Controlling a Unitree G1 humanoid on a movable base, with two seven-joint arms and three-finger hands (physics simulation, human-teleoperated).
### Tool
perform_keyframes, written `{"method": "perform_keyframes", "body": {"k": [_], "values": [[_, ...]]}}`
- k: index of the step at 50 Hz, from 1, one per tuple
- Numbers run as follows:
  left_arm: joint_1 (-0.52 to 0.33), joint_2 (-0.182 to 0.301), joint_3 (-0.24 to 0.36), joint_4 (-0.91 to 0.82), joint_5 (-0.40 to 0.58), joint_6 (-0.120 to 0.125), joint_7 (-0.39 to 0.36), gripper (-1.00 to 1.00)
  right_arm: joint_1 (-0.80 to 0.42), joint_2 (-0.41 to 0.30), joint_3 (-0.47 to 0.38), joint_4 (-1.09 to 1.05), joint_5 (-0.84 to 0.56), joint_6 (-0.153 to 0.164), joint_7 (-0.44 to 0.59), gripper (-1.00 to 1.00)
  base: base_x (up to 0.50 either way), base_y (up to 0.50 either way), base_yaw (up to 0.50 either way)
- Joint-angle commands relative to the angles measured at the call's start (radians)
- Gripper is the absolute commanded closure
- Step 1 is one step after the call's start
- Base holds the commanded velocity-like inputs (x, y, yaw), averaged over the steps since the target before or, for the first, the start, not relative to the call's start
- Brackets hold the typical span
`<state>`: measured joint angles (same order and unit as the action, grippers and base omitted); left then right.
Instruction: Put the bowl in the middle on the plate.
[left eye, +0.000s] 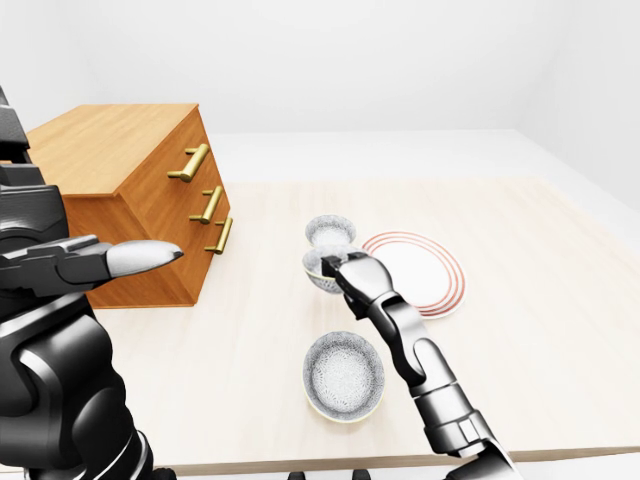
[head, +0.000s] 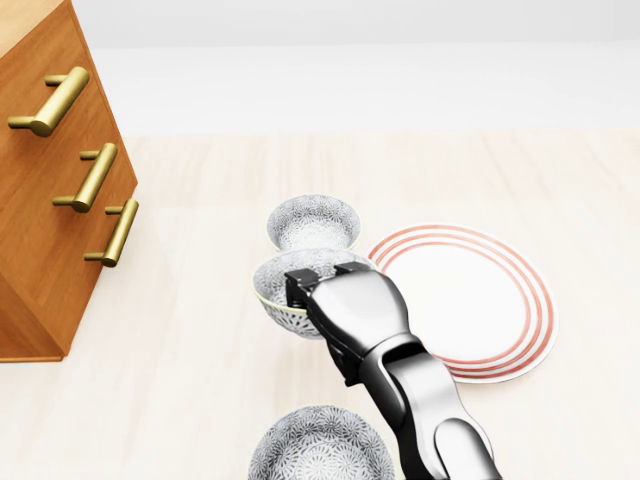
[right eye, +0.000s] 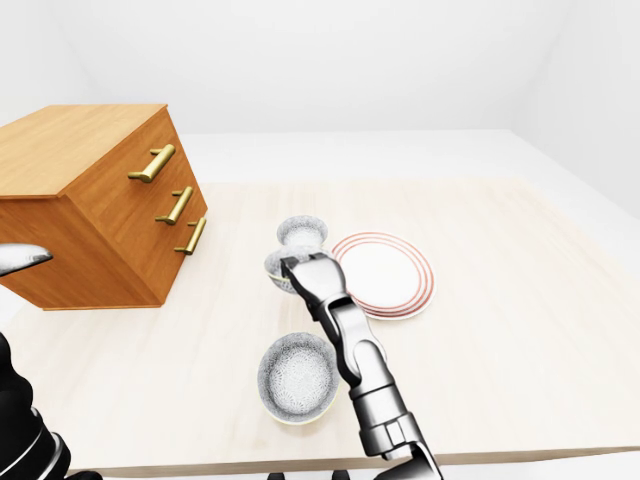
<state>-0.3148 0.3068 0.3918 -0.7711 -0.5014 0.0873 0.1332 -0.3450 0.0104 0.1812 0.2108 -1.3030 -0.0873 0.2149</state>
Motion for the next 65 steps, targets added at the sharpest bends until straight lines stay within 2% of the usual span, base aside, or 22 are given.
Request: {"method": "perform_keyframes", "body": {"k": [1, 16, 33, 47, 57, 65], "values": [[0.000, 0.000, -0.002, 0.001, 0.001, 0.000, 0.000, -1.00, 0.026, -0.016, -0.020, -0.117, 0.018, 0.000, 0.020, 1.00, 0.00, 0.00, 0.00], [0.005, -0.004, 0.000, -0.005, 0.005, 0.000, -0.003, -1.00, 0.047, -0.081, -0.093, -0.203, 0.044, 0.000, 0.026, 1.00, 0.00, 0.00, 0.00], [0.003, -0.001, 0.000, -0.006, -0.001, 0.000, 0.002, -1.00, -0.058, -0.180, -0.173, -0.055, 0.085, 0.000, -0.067, 1.00, 0.00, 0.00, 0.00], [-0.004, 0.003, 0.001, -0.002, -0.008, 0.000, 0.008, -1.00, -0.210, -0.260, -0.190, 0.295, 0.102, 0.000, -0.276, 1.00, 0.00, 0.00, 0.00], [-0.003, 0.004, 0.001, 0.001, -0.006, 0.000, 0.007, -1.00, -0.352, -0.300, -0.156, 0.684, 0.080, 0.000, -0.527, 1.00, 0.00, 0.00, 0.00], [0.000, 0.001, -0.002, 0.005, 0.002, 0.000, 0.002, -1.00, -0.415, -0.311, -0.130, 0.898, 0.091, 0.000, -0.667, 1.00, 0.00, 0.00, 0.00]]}}
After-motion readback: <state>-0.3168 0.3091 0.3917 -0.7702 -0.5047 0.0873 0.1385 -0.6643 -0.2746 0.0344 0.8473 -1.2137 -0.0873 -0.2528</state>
